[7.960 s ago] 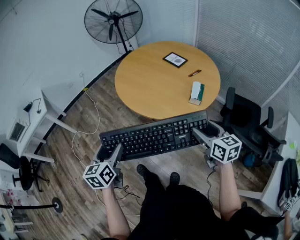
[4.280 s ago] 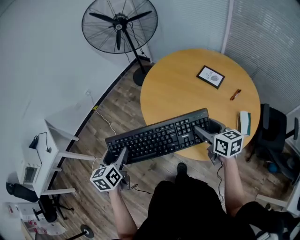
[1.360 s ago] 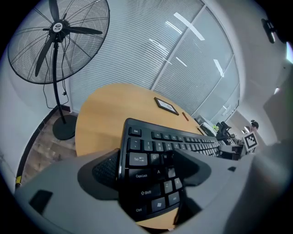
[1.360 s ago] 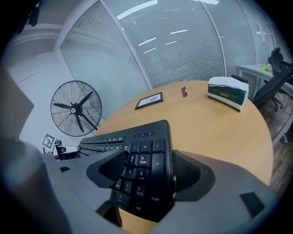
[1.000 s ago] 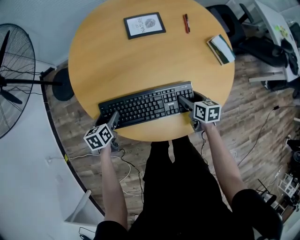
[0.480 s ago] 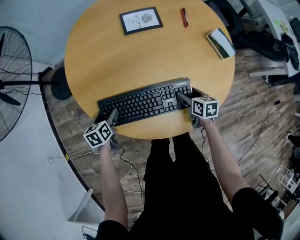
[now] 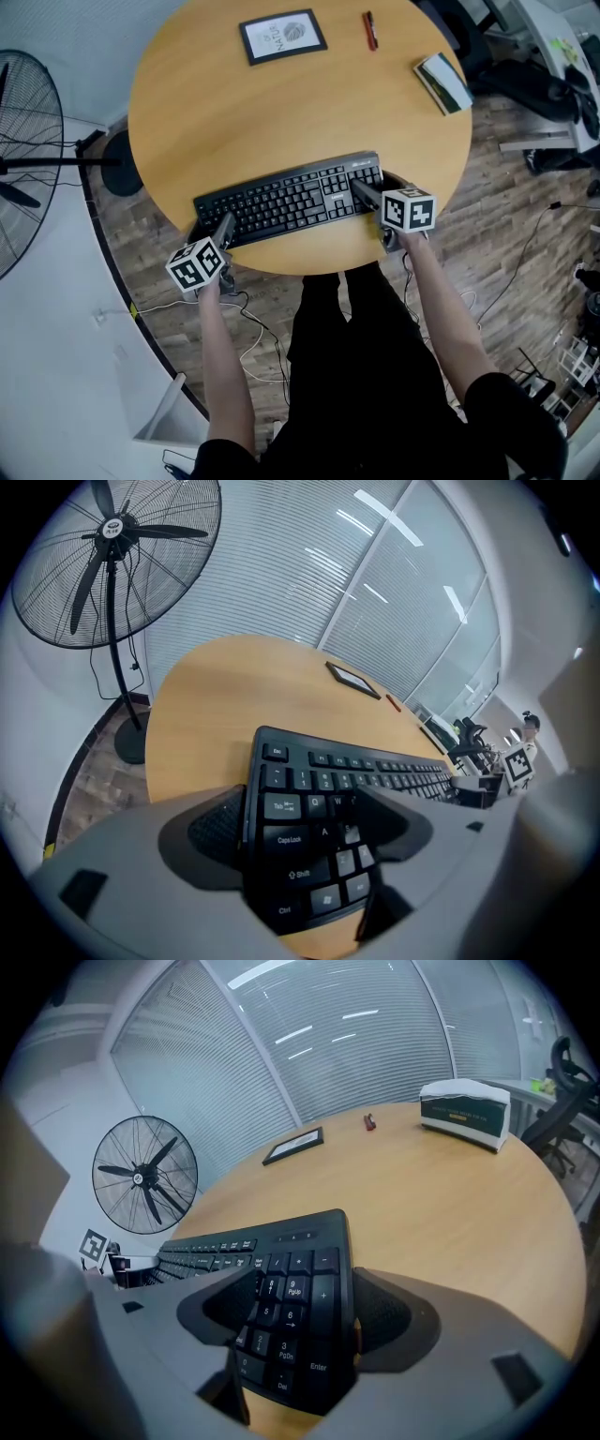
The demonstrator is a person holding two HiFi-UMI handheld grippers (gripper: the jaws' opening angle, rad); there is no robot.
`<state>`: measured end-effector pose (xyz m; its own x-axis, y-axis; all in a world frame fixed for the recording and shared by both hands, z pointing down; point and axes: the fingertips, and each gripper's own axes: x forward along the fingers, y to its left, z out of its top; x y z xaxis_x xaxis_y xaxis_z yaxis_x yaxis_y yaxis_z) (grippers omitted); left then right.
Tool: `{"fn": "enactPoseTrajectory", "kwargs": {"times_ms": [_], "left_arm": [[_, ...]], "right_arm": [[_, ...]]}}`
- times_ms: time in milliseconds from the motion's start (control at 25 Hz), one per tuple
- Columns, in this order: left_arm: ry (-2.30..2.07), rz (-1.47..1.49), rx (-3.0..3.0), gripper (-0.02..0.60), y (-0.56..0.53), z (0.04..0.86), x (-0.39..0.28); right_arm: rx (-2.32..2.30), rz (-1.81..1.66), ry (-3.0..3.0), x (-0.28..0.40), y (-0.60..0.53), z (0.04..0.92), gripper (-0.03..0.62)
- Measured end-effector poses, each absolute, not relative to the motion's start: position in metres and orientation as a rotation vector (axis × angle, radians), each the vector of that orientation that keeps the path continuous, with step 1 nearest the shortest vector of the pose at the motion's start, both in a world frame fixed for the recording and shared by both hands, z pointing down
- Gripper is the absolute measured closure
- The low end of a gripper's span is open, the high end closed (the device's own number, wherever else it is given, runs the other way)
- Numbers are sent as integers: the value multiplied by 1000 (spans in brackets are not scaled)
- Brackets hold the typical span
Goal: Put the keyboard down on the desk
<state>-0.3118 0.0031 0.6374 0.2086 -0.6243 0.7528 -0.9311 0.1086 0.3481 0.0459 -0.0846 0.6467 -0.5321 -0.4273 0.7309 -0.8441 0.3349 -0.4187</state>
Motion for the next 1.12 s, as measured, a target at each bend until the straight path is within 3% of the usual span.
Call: {"fn": "enactPoseTrajectory", "kwargs": {"times_ms": [1120], "left_arm": [[-1508, 475, 1598, 233, 3, 641, -312]], "right_arm": [[1103, 1116, -2063, 48, -83, 657, 267]]}}
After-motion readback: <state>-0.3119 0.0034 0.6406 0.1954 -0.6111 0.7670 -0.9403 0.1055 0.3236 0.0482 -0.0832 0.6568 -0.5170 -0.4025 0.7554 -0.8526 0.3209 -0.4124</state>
